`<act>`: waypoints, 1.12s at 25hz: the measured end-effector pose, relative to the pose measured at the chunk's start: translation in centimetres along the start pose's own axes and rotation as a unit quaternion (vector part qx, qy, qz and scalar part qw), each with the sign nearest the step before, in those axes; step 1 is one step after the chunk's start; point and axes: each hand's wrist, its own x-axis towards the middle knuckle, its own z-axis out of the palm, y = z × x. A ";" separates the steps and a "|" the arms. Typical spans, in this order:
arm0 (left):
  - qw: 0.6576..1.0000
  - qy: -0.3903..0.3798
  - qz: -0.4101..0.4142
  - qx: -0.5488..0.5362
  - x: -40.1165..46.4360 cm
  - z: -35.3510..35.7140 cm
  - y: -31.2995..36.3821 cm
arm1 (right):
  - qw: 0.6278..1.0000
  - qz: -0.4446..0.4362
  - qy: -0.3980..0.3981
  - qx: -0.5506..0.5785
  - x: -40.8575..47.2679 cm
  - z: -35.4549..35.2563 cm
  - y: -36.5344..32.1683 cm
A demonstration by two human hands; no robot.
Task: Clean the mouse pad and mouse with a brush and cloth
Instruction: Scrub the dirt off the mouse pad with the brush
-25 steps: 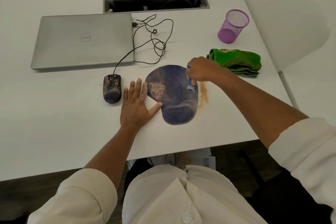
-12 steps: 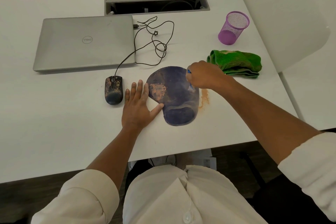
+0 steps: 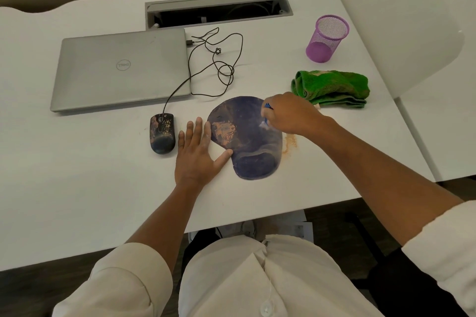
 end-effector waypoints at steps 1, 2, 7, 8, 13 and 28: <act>1.000 0.000 0.000 -0.001 0.0 0.0 0.0 | 1.000 -0.001 -0.006 0.020 0.0 0.2 0.0; 1.000 0.001 0.000 -0.002 0.0 0.0 0.0 | 0.999 -0.006 -0.034 0.017 -0.2 0.6 -0.1; 1.000 0.008 -0.004 -0.001 0.1 0.1 0.0 | 0.998 0.026 -0.065 0.003 -0.9 1.0 1.5; 1.000 0.007 -0.004 0.002 0.0 0.1 0.0 | 0.998 0.019 -0.042 0.037 -0.8 0.9 1.6; 1.000 0.000 -0.002 0.005 0.1 0.2 -0.1 | 0.993 -0.015 -0.048 0.108 -2.9 2.7 0.9; 1.000 -0.003 -0.004 0.012 0.0 -0.1 0.2 | 0.984 -0.033 0.034 0.174 -2.4 2.2 2.7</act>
